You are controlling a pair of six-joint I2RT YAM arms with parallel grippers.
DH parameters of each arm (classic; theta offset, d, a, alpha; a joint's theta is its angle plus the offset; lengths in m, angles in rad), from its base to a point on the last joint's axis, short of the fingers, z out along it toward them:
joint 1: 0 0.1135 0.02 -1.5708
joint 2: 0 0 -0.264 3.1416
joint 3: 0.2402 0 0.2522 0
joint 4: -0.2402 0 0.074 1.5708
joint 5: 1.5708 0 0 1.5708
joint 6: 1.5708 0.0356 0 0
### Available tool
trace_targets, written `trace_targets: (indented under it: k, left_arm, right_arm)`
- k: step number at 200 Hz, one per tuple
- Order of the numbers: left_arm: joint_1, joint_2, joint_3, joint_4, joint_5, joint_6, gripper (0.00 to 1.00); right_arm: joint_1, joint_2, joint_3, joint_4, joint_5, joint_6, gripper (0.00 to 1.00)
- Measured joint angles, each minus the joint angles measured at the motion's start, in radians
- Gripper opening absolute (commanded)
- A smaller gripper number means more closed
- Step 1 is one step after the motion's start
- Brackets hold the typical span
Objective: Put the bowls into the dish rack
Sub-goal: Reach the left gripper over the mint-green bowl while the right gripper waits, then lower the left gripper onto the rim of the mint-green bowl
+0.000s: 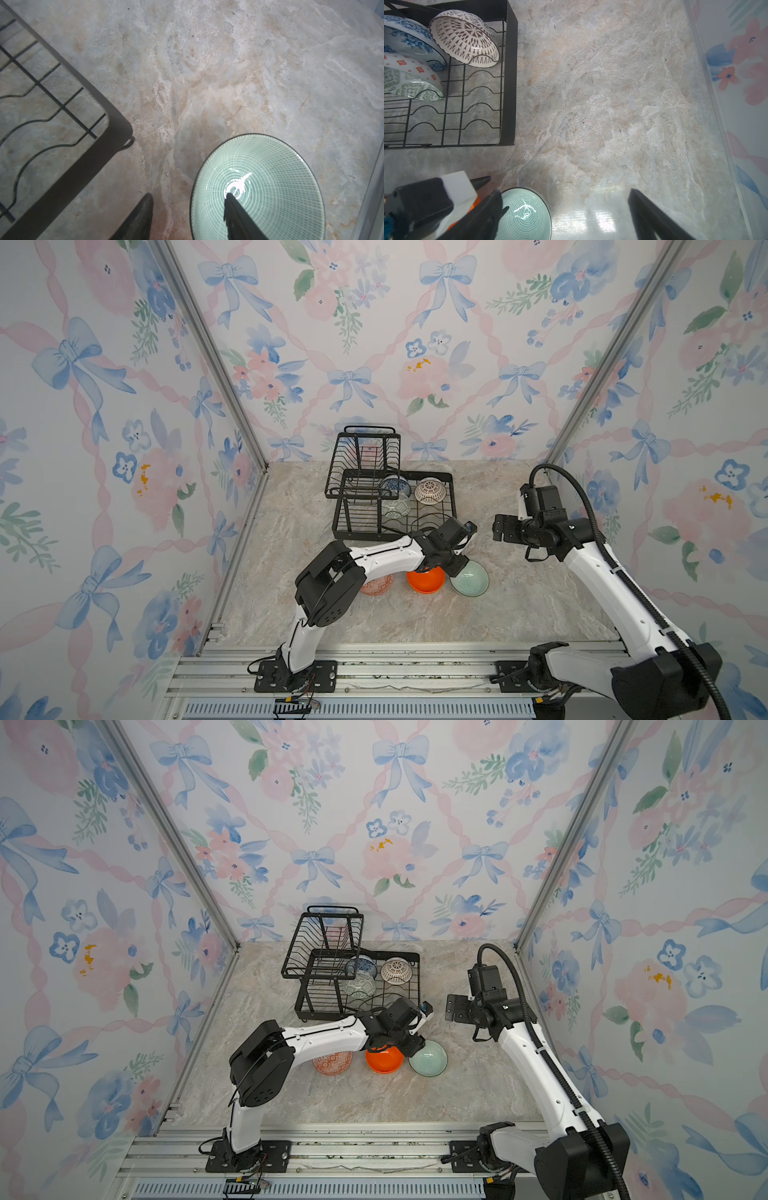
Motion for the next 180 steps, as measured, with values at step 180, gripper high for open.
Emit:
trace_targets:
  k: [180]
  left_arm:
    - [0.000,0.046,-0.008,-0.001,0.060,-0.003,0.25]
  right_arm:
    - [-0.006,0.007,-0.008,0.025,-0.018,-0.016,0.97]
